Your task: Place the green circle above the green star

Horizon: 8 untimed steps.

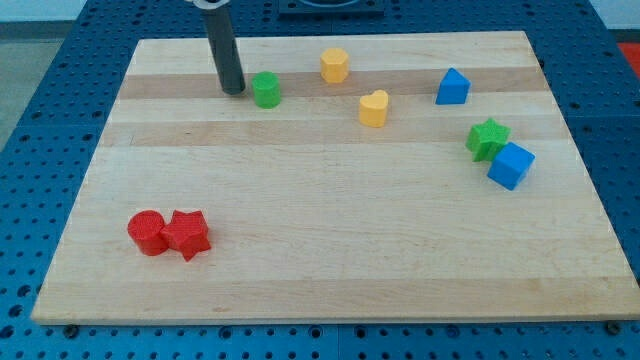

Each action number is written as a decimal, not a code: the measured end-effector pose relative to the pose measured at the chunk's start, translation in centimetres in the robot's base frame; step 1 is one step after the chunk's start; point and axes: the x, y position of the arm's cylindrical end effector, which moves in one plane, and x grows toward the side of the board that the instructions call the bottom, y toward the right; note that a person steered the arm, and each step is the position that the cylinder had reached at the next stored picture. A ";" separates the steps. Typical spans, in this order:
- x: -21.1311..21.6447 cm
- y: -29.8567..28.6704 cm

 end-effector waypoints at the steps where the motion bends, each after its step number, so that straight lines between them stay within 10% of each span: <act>1: 3.0 7.5; 8: 6.6 27.7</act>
